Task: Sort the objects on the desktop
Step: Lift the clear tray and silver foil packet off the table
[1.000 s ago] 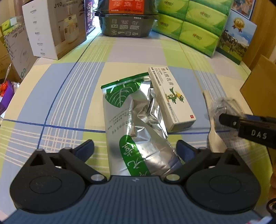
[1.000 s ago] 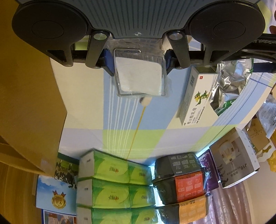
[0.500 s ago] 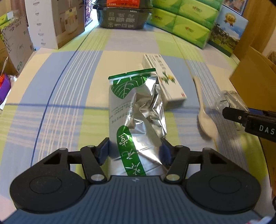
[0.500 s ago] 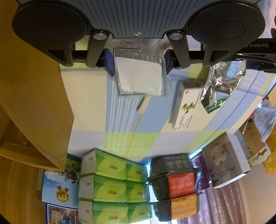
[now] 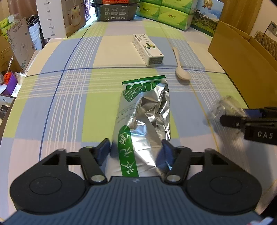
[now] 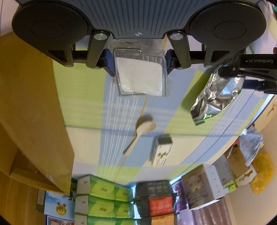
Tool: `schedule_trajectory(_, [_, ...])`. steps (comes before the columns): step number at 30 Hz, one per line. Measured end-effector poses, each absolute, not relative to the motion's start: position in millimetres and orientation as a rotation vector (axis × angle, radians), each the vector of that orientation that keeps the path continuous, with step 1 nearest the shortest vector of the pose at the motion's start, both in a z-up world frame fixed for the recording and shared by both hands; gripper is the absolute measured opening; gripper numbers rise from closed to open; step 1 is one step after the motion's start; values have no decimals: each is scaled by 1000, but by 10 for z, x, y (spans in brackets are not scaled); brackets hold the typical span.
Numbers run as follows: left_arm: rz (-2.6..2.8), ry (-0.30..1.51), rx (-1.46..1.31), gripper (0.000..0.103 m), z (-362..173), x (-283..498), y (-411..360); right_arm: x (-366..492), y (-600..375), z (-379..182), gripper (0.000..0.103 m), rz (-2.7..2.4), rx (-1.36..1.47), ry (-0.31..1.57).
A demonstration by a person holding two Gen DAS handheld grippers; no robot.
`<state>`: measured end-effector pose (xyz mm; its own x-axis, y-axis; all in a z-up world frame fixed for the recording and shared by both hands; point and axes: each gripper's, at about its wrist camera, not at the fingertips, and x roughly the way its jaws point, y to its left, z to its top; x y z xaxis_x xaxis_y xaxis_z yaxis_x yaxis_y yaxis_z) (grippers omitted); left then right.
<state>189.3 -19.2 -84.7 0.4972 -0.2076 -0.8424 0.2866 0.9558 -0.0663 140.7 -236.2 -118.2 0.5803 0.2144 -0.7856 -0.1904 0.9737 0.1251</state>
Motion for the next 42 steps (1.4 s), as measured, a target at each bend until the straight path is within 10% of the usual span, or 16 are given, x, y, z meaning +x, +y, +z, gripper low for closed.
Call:
schedule_trajectory(6, [-307, 1008, 65, 79, -872, 1936, -149, 1401, -2345, -1250, 84, 238, 8, 923])
schedule_trajectory(14, [-315, 995, 58, 83, -872, 2021, -181, 1542, -2276, -1340, 83, 242, -8, 925])
schedule_trajectory(17, [-313, 999, 64, 84, -898, 2049, -198, 1545, -2254, -1347, 58, 236, -30, 928])
schedule_trajectory(32, [-310, 1036, 209, 94, -1058, 2230, -479, 1557, -2332, -1298, 57, 226, 1, 922])
schedule_trajectory(42, [-310, 1025, 137, 48, -954, 2259, -372, 1545, -2386, -1227, 57, 229, 32, 896])
